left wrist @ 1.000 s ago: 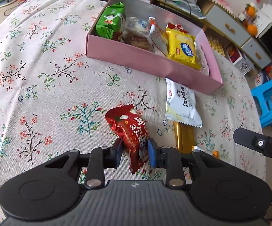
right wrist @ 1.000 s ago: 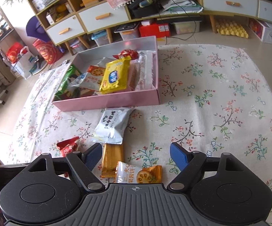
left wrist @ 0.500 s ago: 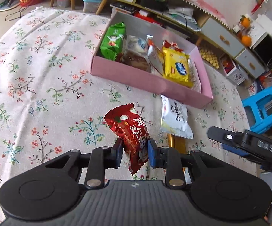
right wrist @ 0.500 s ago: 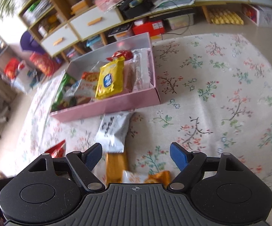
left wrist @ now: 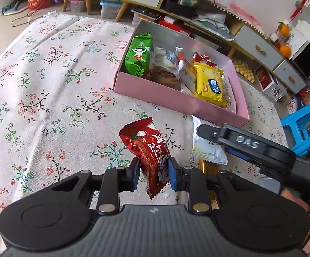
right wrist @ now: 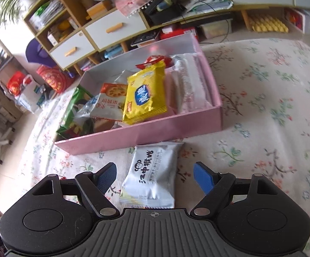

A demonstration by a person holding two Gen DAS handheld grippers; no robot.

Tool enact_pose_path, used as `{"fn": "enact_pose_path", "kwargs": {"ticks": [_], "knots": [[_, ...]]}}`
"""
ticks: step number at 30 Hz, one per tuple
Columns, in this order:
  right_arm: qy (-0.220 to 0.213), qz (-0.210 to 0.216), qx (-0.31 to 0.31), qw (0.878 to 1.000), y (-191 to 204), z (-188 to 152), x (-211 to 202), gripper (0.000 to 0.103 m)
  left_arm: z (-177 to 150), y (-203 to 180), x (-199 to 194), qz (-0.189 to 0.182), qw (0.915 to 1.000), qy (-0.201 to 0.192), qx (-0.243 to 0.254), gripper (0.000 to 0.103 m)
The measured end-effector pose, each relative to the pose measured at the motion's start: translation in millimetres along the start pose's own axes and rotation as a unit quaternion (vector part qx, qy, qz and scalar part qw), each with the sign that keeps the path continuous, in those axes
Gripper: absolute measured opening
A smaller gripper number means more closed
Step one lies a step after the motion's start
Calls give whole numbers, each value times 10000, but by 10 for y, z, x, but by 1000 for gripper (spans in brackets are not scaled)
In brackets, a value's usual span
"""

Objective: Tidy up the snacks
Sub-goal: 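Grasp red wrapped pack with left tool while right tool grasps white Jiangzhong pack, then carry red pack with left tool while right tool carries white pack over box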

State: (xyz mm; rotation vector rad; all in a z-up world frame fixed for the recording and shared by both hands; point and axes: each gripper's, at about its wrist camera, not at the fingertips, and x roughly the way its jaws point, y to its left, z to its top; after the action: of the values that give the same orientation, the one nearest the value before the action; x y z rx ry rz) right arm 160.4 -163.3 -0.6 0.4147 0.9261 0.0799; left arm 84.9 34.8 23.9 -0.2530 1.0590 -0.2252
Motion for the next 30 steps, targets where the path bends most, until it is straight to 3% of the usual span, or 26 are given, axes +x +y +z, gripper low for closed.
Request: {"fn": "enact_pose_path", "kwargs": {"ticks": [4,5,9,15,22,30], "knots": [[-62,-180,-427,9989,119,-47,75,76,-5,15,5,-11,10000,46,-38,25],[-46,-224,-581,9980,152,-63,83,59,-2,13,-6,-16,10000,28,-33,25],[-22,-331,-741,9967,200,-72,16,45,14,8,-34,-34,10000,-36,-30,25],[75,-243,-498,9984,158,-17,-131,44,21,13,-29,-9,10000,-52,-32,25],[164,324,112,9993,68,53,-394,44,39,42,-87,-38,9998,-176,-35,25],[13,757,0,9971,137,104,-696,45,37,37,-91,-32,9998,-172,-50,25]]}}
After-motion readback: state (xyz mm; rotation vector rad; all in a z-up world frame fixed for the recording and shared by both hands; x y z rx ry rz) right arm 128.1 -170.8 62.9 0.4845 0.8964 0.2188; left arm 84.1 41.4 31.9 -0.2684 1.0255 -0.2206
